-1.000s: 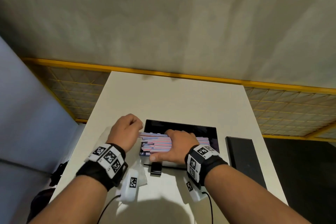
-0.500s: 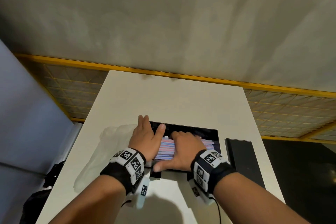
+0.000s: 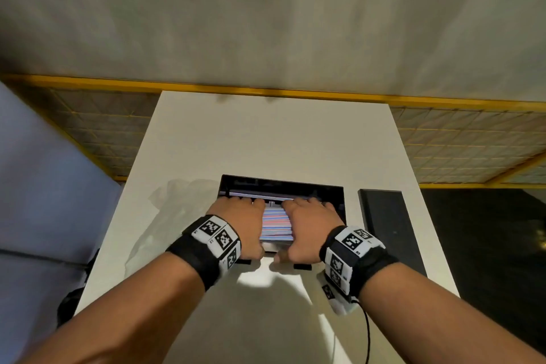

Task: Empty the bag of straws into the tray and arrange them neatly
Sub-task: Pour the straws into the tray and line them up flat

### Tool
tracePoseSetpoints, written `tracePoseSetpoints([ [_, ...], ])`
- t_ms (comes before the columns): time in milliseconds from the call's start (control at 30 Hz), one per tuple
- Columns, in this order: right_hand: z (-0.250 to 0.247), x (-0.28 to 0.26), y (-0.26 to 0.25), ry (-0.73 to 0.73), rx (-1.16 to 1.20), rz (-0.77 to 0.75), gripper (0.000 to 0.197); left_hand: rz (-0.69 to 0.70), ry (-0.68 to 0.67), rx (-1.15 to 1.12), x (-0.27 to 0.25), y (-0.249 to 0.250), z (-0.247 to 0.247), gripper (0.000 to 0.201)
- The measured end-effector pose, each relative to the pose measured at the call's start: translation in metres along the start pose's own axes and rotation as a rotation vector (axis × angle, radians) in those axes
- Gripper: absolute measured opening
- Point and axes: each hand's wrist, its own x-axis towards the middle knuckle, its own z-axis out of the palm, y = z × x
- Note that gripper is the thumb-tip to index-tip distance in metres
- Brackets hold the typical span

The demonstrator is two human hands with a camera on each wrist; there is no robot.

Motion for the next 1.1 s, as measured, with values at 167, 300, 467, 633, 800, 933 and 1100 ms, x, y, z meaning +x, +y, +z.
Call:
tracePoseSetpoints([
  [167,0.001,-0.010,0.001,-0.023,-0.024,0.031,0.095,-0.024,-0.006,-0.007,-0.008,0.003,0.012,0.076],
  [300,0.000,-0.012,-0.002,-0.033,-0.055,0.020,0.104,-0.006,-0.017,-0.064,-0.013,0.001,0.013,0.088],
  [467,-0.001,-0.012,-0.001,-0.034,-0.018,0.017,0.102,0.106,0.189,-0.290,-0.024,-0.012,0.008,0.093],
  [633,-0.004,-0.011,-0.007,-0.057,-0.001,0.020,0.096,-0.121,0.732,-1.297,-0.033,-0.029,0.032,0.066],
  [800,-0.005,-0.005,-0.034,-0.071,0.016,-0.010,0.102,-0.364,0.563,-1.536,-0.021,-0.017,0.031,0.104],
  [933,-0.004,-0.007,-0.046,0.025,-0.086,0.036,0.114,-0.388,0.599,-1.344,-0.016,-0.013,0.024,0.084],
  [1100,0.004,-0.011,-0.035,0.026,-0.072,0.050,0.117,-0.312,0.786,-0.939,-0.028,-0.016,0.021,0.053],
])
